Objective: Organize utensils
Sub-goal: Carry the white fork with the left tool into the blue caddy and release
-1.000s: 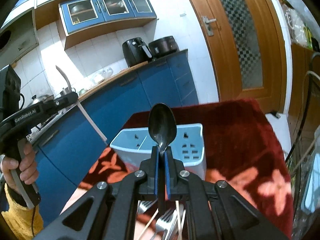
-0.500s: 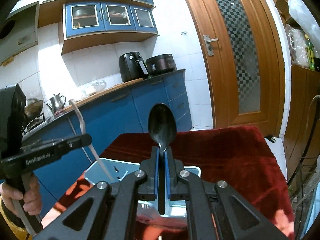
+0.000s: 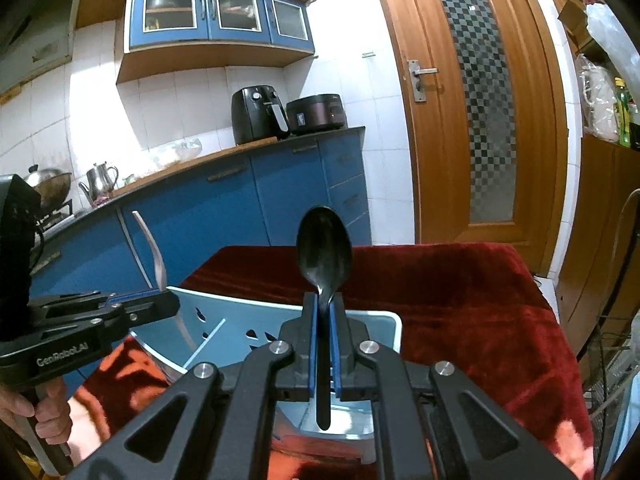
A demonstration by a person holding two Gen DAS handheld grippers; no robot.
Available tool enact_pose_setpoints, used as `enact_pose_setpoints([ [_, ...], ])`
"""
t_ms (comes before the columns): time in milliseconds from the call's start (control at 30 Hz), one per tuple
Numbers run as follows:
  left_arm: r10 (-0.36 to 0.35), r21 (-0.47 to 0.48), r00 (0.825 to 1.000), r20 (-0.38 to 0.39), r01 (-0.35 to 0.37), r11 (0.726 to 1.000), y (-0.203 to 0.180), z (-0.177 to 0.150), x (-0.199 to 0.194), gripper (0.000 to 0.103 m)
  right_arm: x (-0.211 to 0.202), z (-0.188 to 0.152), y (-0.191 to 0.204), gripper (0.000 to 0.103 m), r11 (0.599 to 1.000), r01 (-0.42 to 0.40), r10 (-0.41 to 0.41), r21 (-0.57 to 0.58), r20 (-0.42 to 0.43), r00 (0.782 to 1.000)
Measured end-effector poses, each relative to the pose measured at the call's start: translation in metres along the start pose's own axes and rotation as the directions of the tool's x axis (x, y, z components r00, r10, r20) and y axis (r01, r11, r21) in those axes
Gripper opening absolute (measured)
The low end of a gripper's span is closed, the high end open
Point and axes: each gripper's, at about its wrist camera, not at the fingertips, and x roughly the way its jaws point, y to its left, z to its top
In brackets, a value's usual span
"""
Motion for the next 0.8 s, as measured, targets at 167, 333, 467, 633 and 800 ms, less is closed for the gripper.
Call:
enact_pose_setpoints([
  [167,0.005,0.021,1.000,-0.024,-0.005,1.000,-0.003,-0.002,0.002,0.008,0.002,-0.002,-0.002,0.007,1.000,0.001,-0.001,0.010,-0.027,1.000],
  [333,0.010,0.014,0.999,-0.034,-0.010,1.000,-0.005,-0.003,0.002,0.014,0.000,-0.005,-0.003,0.008,1.000,0.006,-0.005,0.005,-0.051,0.999],
  [467,0.022,0.011,0.999,-0.040,-0.022,1.000,-0.009,-0.003,-0.002,0.032,-0.006,-0.005,-0.006,0.020,1.000,-0.003,0.003,0.013,-0.050,0.999],
  [633,0.034,-0.009,0.999,-0.030,-0.035,0.999,-0.011,-0.007,-0.016,0.039,-0.018,-0.004,-0.009,0.020,1.000,-0.010,0.011,0.026,-0.022,1.000],
  [800,0.040,-0.032,0.999,-0.027,-0.040,0.999,-0.012,-0.011,-0.033,0.039,-0.035,-0.003,-0.009,0.020,0.999,-0.011,0.013,0.039,-0.034,0.999],
])
